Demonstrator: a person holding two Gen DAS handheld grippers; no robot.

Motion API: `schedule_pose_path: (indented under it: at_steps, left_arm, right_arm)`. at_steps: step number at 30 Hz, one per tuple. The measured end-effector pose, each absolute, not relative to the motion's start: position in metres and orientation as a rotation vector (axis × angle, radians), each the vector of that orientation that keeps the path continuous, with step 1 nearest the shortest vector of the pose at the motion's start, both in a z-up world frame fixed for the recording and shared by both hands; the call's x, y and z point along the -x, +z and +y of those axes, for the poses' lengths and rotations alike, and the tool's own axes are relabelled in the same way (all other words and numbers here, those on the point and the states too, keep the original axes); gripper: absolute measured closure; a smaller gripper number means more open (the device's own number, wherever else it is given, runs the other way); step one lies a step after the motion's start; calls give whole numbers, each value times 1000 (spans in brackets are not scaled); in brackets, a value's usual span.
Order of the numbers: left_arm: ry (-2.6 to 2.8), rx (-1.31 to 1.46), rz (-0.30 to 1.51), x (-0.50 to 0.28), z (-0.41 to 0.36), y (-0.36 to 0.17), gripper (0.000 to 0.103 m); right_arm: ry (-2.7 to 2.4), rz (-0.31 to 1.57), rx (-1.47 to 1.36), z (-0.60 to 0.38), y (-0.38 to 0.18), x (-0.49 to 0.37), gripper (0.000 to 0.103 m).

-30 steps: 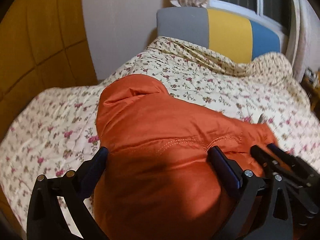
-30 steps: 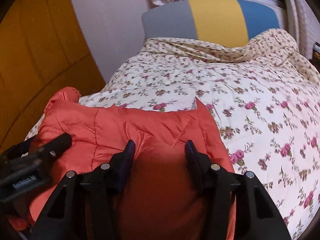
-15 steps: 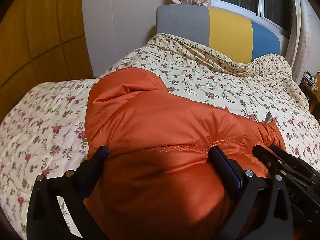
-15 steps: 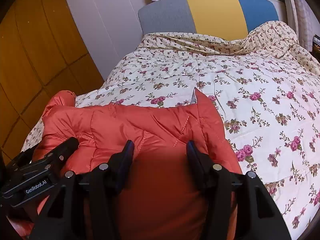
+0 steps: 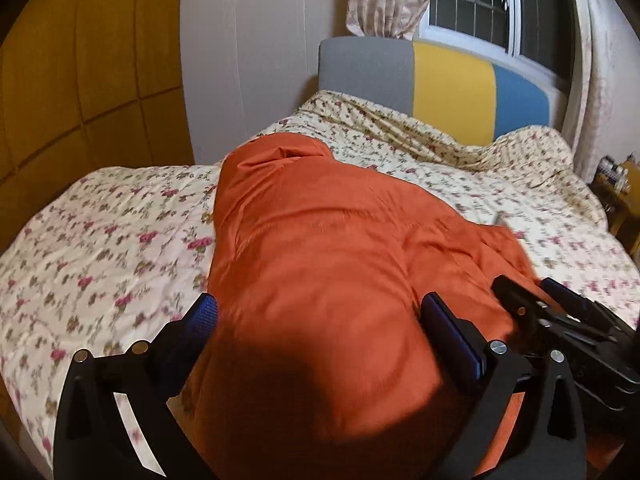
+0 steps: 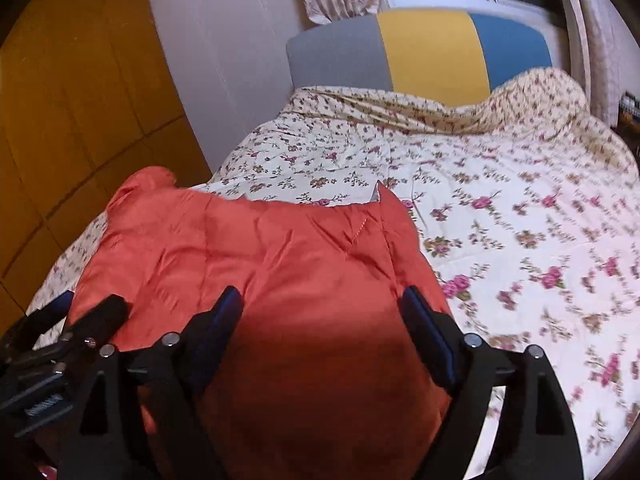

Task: Fold large clothes
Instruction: 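Open both tools and pull them back from the folded jacket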

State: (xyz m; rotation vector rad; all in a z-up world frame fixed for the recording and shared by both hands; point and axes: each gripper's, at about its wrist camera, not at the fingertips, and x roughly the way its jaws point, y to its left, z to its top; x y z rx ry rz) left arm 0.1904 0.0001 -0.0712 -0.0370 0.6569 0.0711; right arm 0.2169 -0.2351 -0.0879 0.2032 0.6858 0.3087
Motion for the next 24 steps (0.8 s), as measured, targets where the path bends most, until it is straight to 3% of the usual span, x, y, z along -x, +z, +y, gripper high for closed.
schedule_pose_path:
  at_steps: [3,6,24]
  left_arm:
    - [57,34,635,-163,0,-67,3]
    - [53,-8,634,-139,-3,-64,3]
    - [138,-44,598,-32,-2,-32,3]
  right_arm:
    - [298,708,-244,-247,-85,-200,6]
    - [287,735,-322,-264,-83,-181,2]
    - [281,646,-259,-282,-35,-43,2]
